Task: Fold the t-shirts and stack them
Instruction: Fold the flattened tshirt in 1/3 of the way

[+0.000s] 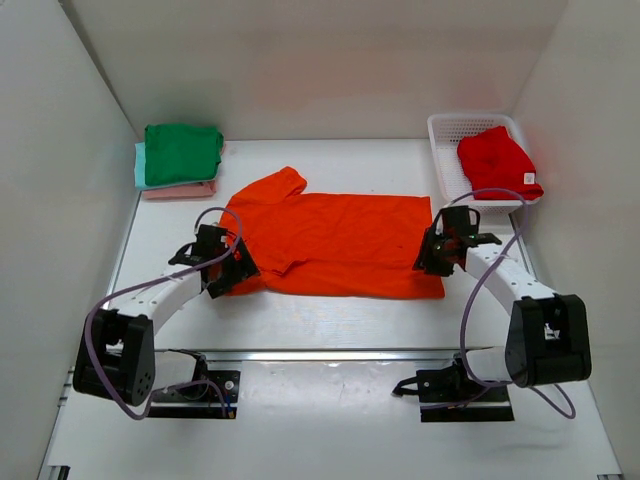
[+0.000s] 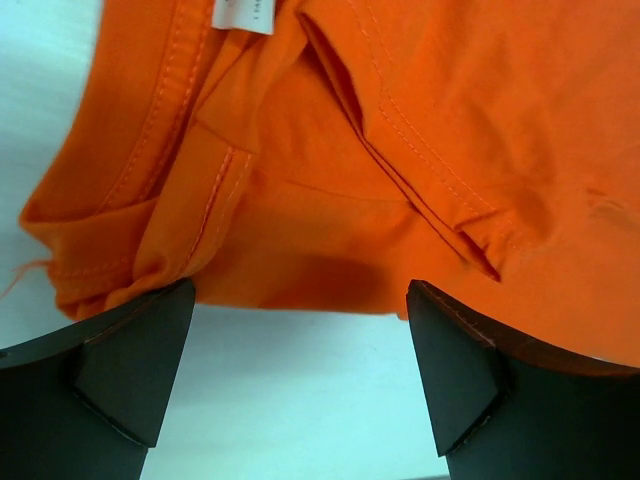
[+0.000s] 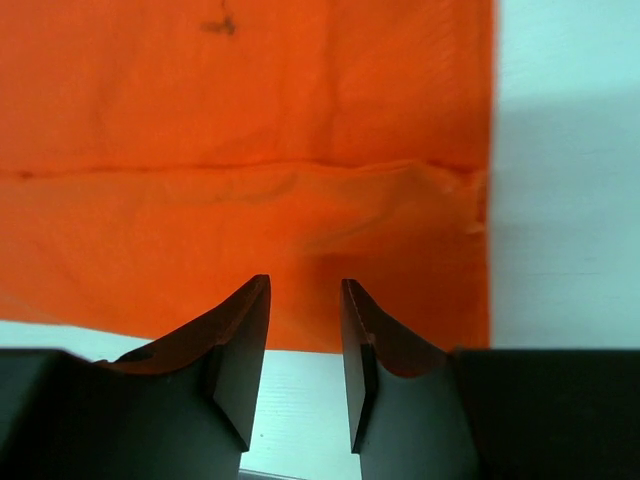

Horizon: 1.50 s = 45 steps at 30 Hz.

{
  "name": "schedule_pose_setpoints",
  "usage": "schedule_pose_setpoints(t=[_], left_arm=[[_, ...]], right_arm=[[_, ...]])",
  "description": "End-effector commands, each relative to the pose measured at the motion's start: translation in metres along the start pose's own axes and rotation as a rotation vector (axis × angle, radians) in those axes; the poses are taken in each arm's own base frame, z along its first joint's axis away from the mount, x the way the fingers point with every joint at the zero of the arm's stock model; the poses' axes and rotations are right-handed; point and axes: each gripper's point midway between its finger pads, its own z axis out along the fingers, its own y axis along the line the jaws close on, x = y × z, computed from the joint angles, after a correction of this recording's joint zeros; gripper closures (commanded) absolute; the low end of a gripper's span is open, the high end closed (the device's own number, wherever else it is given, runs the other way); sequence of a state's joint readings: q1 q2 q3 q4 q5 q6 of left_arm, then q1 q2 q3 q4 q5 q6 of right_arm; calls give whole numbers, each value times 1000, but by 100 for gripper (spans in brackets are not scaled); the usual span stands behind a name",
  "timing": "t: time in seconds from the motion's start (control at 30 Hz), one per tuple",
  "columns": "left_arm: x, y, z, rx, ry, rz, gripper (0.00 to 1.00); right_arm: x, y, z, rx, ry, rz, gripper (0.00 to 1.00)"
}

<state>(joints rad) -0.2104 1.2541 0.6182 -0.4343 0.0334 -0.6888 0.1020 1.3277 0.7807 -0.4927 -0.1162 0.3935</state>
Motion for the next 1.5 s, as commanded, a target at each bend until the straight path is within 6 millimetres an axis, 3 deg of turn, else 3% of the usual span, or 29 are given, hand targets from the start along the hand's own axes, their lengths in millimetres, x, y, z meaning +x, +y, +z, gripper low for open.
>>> schedule_pose_setpoints(t=[0.0,0.13,0.17,0.23,0.47,0.7,0.87,1.0,1.13,1.33,1.47], left_arm=[[-41,-11,-4,-2,-153,42,1],[-60,-34,-23,56,-197,13,1],[-63,-35,-24,49,-208,27,1],[-64,-32,-19,19,-218,60,1],[-46,-10,-6,-98,-209,246,2],[-6,25,-1,-169,-134,344,1],[34,54,4,-232,23,402,1],[48,55,7,-249,173,382,1],[66,77,3,-391,378,418,2],[52,71,-7,-363,379,368,1],[58,63,-19,-346,446,443,1]], right_arm=[[5,9,8,-8,-3,-55,69],[7,0,8,16,13,-43,73],[7,-2,8,16,13,-40,80],[9,-4,10,15,22,-40,80],[18,-9,21,45,124,-89,72],[41,-32,22,121,277,-84,68],[63,-46,19,167,362,-102,67],[80,-56,14,191,407,-113,67],[89,-65,8,234,424,-117,67],[91,-82,-3,270,446,-104,67],[87,-81,-3,253,429,-74,67]])
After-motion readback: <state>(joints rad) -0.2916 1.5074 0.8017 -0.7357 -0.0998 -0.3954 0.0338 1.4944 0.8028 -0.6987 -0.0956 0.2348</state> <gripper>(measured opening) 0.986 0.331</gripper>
